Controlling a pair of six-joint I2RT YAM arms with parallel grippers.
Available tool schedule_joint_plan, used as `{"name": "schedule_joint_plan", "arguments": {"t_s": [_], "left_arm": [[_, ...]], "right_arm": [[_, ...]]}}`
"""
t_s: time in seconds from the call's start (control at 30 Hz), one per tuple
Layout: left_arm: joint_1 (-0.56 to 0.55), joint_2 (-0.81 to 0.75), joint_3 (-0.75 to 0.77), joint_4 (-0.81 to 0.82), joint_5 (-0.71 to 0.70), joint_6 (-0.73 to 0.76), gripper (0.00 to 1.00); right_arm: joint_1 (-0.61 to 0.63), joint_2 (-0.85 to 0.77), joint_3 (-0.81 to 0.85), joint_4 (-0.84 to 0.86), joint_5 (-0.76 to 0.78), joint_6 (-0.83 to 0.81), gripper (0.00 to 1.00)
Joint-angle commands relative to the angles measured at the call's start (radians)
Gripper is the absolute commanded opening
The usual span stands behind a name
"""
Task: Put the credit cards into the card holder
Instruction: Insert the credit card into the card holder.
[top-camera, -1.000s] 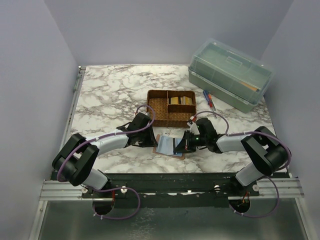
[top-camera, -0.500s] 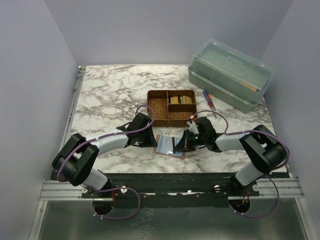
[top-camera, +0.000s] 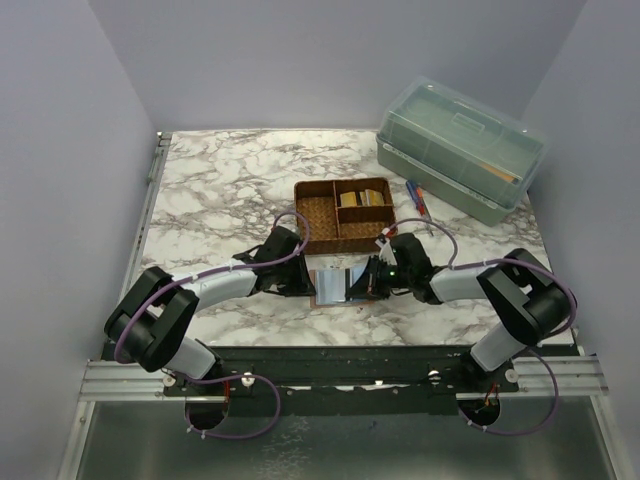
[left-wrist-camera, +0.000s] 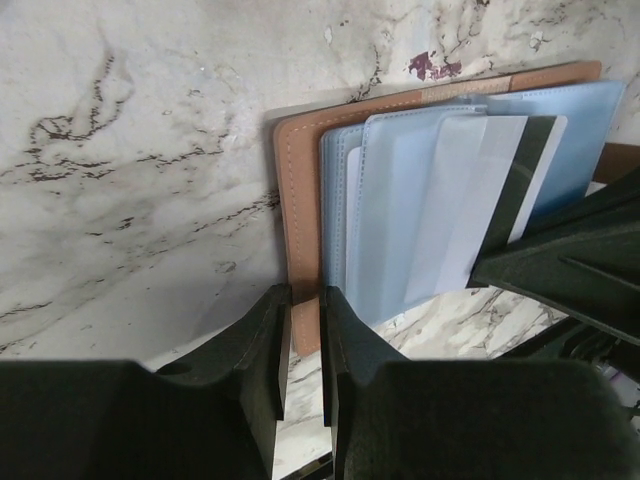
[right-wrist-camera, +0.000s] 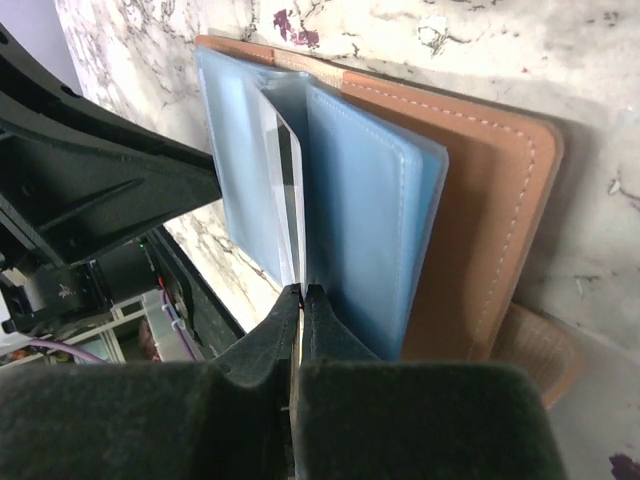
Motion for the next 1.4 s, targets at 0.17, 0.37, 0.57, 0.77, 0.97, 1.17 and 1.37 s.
{"name": "schedule_joint_plan", "arguments": {"t_s": [0.17,0.37,0.57,0.77,0.97,1.17,1.37], "left_arm": [[-0.003,0.035,-0.016,0.031,0.079,-0.022,0.22],[-0.003,0.004,-0.008,0.005,0.026,0.004,0.23],[0.007,-0.017,0.004,-0.047,-0.014,0.035,0.24],[0.021,-0.017,0.010,-0.055,-0.020,0.049,0.24],[0.020,0.021,0.023,-0.047,-0.008,0.047,0.23],[0.020,0.058,0.037,-0.016,0.006,0.050,0.23],[0.020,0.093,0.082,0.004,0.028,0.046,0.22]], "right_arm": [[0.056,0.109,0.069,0.030,-0.014,-0.038,0.00],[0.054,0.099,0.102,-0.104,0.042,-0.126,0.02],[0.055,0.045,0.129,-0.265,0.131,-0.166,0.26],[0.055,-0.014,0.131,-0.340,0.147,-0.195,0.44],[0.055,-0.018,0.170,-0.352,0.160,-0.231,0.54],[0.066,0.048,0.210,-0.281,0.099,-0.294,0.58],[0.107,0.061,0.214,-0.193,-0.002,-0.271,0.58]]}}
